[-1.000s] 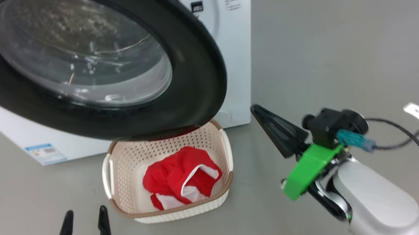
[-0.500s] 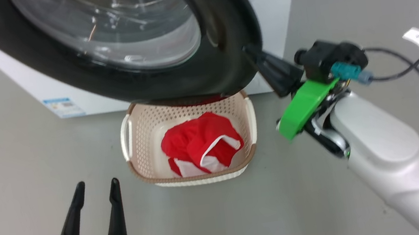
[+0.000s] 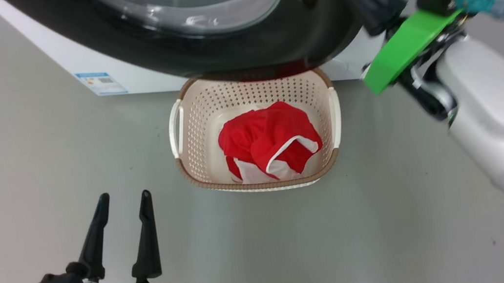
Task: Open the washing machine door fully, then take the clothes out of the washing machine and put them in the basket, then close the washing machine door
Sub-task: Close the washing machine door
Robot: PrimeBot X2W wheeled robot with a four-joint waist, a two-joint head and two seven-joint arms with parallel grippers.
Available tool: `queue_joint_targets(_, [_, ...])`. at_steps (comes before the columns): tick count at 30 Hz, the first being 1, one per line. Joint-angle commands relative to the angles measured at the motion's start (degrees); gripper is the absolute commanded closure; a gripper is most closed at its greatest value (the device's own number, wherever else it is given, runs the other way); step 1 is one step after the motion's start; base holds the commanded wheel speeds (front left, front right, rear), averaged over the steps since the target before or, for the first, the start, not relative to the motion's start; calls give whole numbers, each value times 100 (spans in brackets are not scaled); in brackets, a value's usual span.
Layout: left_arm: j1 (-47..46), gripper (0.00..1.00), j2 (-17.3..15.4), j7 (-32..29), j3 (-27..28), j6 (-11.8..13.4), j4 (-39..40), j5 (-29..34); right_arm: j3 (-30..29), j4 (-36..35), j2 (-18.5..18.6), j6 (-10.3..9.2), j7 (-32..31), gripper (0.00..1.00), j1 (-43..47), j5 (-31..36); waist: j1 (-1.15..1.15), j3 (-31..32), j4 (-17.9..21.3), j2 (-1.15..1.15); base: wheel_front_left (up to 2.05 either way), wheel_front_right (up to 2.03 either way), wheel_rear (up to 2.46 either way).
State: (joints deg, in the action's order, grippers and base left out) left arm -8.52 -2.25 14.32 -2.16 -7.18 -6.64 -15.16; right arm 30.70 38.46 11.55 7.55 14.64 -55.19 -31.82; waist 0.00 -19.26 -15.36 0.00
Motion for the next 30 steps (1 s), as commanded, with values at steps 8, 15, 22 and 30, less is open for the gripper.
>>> queue_joint_targets(8, [-245, 0, -66, 68, 15, -31, 65, -80, -206, 161, 142, -6, 36, 100, -693, -348, 0, -297, -273, 0, 0, 0, 0])
queue_joint_targets(15, [-349, 0, -65, 68, -54, -31, 20, -114, -570, 552, 196, -6, 36, 100, -1235, -544, 0, -432, -376, 0, 0, 0, 0])
queue_joint_targets(22, [-448, 0, -64, 68, -74, -31, -38, -109, -660, 882, 62, -6, 36, 100, -1568, -708, 0, -465, -384, 0, 0, 0, 0])
queue_joint_targets(30, [-394, 0, -147, 68, 3, -31, -89, -57, -490, 669, -123, -6, 36, 100, -1223, -760, 0, -194, -213, 0, 0, 0, 0])
